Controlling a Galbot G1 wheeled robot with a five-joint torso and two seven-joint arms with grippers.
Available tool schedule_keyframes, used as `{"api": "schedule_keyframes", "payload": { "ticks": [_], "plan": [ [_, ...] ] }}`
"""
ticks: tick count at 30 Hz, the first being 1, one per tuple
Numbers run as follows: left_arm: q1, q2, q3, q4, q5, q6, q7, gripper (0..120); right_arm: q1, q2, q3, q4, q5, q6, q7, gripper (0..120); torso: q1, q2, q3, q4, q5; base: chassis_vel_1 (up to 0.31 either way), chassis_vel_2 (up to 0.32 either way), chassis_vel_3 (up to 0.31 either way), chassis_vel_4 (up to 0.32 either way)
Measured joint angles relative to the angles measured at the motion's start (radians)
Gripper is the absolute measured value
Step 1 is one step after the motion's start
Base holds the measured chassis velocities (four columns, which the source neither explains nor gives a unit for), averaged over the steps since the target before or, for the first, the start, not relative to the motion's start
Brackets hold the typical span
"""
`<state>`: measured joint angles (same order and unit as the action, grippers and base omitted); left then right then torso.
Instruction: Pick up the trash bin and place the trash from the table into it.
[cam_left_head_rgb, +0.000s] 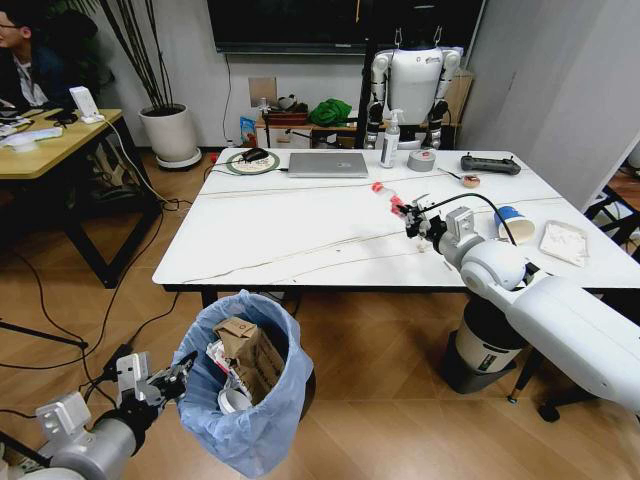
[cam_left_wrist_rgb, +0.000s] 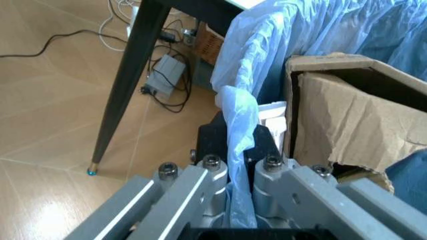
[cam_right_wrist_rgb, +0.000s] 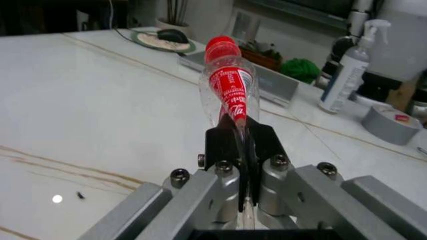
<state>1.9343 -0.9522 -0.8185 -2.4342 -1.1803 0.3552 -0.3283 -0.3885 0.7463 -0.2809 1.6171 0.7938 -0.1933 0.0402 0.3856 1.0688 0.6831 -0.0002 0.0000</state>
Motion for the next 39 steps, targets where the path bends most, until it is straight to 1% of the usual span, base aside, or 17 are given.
{"api": "schedule_keyframes", "payload": {
  "ticks": [3, 4, 6, 7, 12, 16, 20, 25, 28, 31, 34, 39],
  "plan": [
    [-0.018, 0.009, 0.011, 0.015, -0.012, 0.000, -0.002, 0, 0.009, 0.009, -0.016, 0.005, 0.047, 0.048, -0.029, 0, 0.000, 0.000, 0.000, 0.0001, 0.0000, 0.000, 0.000, 0.000, 0.000],
    [-0.027, 0.014, 0.020, 0.023, -0.016, 0.000, -0.002, 0, 0.010, 0.014, -0.023, 0.015, 0.088, 0.084, -0.062, 0, 0.000, 0.000, 0.000, 0.0001, 0.0000, 0.000, 0.000, 0.000, 0.000],
    [-0.039, 0.020, 0.031, 0.034, -0.020, 0.000, -0.002, 0, 0.012, 0.018, -0.028, 0.032, 0.136, 0.111, -0.101, 0, 0.000, 0.000, 0.000, 0.0000, 0.0000, 0.000, 0.000, 0.000, 0.000],
    [-0.039, 0.020, 0.031, 0.034, -0.020, 0.000, -0.002, 0, 0.012, 0.018, -0.028, 0.032, 0.136, 0.111, -0.101, 0, 0.000, 0.000, 0.000, 0.0000, 0.0000, 0.000, 0.000, 0.000, 0.000],
    [-0.067, 0.034, 0.050, 0.062, -0.042, -0.001, -0.005, 0, 0.038, 0.048, -0.065, 0.126, 0.261, 0.169, -0.204, 0, 0.000, 0.000, 0.000, 0.0001, -0.0002, 0.000, 0.000, 0.000, 0.000],
    [-0.074, 0.035, 0.053, 0.072, -0.049, -0.001, -0.006, 0, 0.057, 0.071, -0.098, 0.162, 0.288, 0.199, -0.228, 0, 0.000, 0.000, 0.000, 0.0002, -0.0003, 0.000, 0.000, 0.000, 0.000],
    [-0.076, 0.039, 0.051, 0.077, -0.058, -0.002, -0.007, 0, 0.097, 0.123, -0.189, 0.218, 0.363, 0.252, -0.256, 0, 0.000, 0.000, 0.000, 0.0003, -0.0005, 0.000, 0.000, 0.000, 0.000],
    [-0.078, 0.042, 0.042, 0.077, -0.067, -0.002, -0.011, 0, 0.120, 0.157, -0.254, 0.241, 0.383, 0.290, -0.271, 0, 0.000, 0.000, 0.000, 0.0003, -0.0004, 0.000, 0.000, 0.000, 0.000],
    [-0.078, 0.044, 0.036, 0.075, -0.072, -0.002, -0.015, 0, 0.142, 0.193, -0.312, 0.250, 0.405, 0.319, -0.293, 0, 0.000, 0.000, 0.000, 0.0002, -0.0004, 0.000, 0.000, 0.000, 0.000],
    [-0.078, 0.044, 0.034, 0.073, -0.073, -0.002, -0.016, 0, 0.146, 0.204, -0.332, 0.251, 0.408, 0.329, -0.304, 0, 0.000, 0.000, 0.000, 0.0002, -0.0004, 0.000, 0.000, 0.000, 0.000],
    [-0.071, 0.044, 0.026, 0.068, -0.080, -0.002, -0.019, 0, 0.148, 0.224, -0.361, 0.250, 0.400, 0.352, -0.357, 0, 0.000, 0.000, 0.000, 0.0001, -0.0002, 0.000, 0.000, 0.000, 0.000],
    [-0.063, 0.047, 0.017, 0.059, -0.088, -0.002, -0.025, 0, 0.138, 0.247, -0.378, 0.250, 0.385, 0.362, -0.398, 0, 0.000, 0.000, 0.000, 0.0000, 0.0000, 0.000, 0.000, 0.000, 0.000]
  ]
}}
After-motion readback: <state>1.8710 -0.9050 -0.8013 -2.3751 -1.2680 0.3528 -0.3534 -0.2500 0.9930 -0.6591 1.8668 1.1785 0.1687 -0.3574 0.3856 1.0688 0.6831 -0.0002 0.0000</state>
